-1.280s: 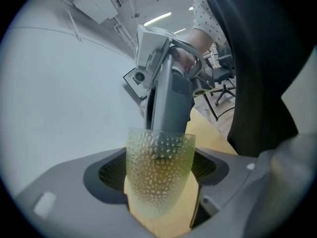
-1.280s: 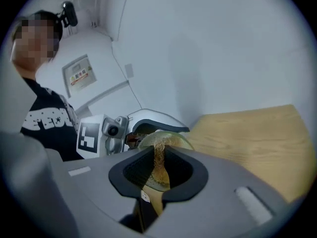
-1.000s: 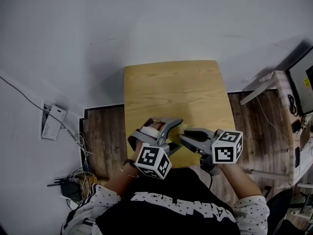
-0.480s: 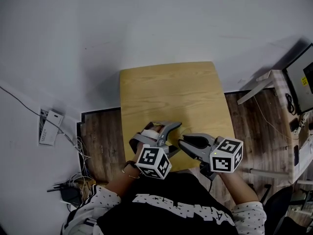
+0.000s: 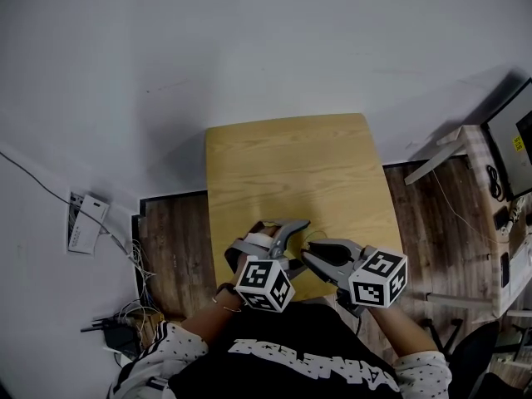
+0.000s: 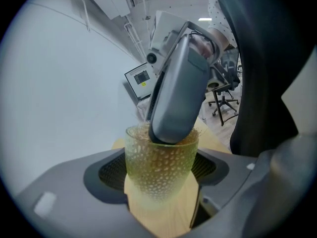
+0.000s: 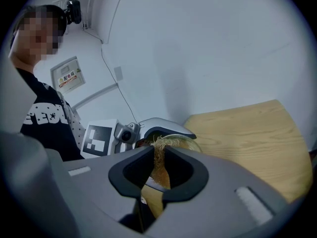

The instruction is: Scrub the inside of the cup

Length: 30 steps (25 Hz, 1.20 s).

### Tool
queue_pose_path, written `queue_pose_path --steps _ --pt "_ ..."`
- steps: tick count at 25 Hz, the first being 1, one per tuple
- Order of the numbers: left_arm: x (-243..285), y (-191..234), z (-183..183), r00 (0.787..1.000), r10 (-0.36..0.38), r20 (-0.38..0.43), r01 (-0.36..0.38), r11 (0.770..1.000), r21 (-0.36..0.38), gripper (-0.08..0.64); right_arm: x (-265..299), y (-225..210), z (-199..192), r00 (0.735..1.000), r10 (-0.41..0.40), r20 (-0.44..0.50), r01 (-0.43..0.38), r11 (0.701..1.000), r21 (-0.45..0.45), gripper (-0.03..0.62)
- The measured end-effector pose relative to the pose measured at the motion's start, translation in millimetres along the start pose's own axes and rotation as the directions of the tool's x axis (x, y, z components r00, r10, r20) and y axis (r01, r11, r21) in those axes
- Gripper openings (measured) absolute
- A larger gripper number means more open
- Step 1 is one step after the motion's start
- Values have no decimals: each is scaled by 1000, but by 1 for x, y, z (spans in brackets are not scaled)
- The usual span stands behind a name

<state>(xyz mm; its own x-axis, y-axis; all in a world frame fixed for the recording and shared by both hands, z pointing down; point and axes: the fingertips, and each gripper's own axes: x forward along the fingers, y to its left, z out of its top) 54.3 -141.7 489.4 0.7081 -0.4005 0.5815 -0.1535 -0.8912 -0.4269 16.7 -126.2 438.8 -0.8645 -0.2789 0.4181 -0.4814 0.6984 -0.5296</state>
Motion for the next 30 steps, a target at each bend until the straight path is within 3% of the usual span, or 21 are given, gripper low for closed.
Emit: queue_pose_path --steps 11,18,30 --pt "15 0 -31 1000 -10 17 12 992 -126 383 -8 -12 -6 997 -78 -11 77 996 -54 77" --pt "29 7 -52 1000 -5 25 11 974 -225 383 -30 -24 0 986 -151 66 152 988 -7 77" --pt "59 10 -78 999 -24 35 34 948 -316 383 -54 -45 -1 948 -286 140 277 958 81 77"
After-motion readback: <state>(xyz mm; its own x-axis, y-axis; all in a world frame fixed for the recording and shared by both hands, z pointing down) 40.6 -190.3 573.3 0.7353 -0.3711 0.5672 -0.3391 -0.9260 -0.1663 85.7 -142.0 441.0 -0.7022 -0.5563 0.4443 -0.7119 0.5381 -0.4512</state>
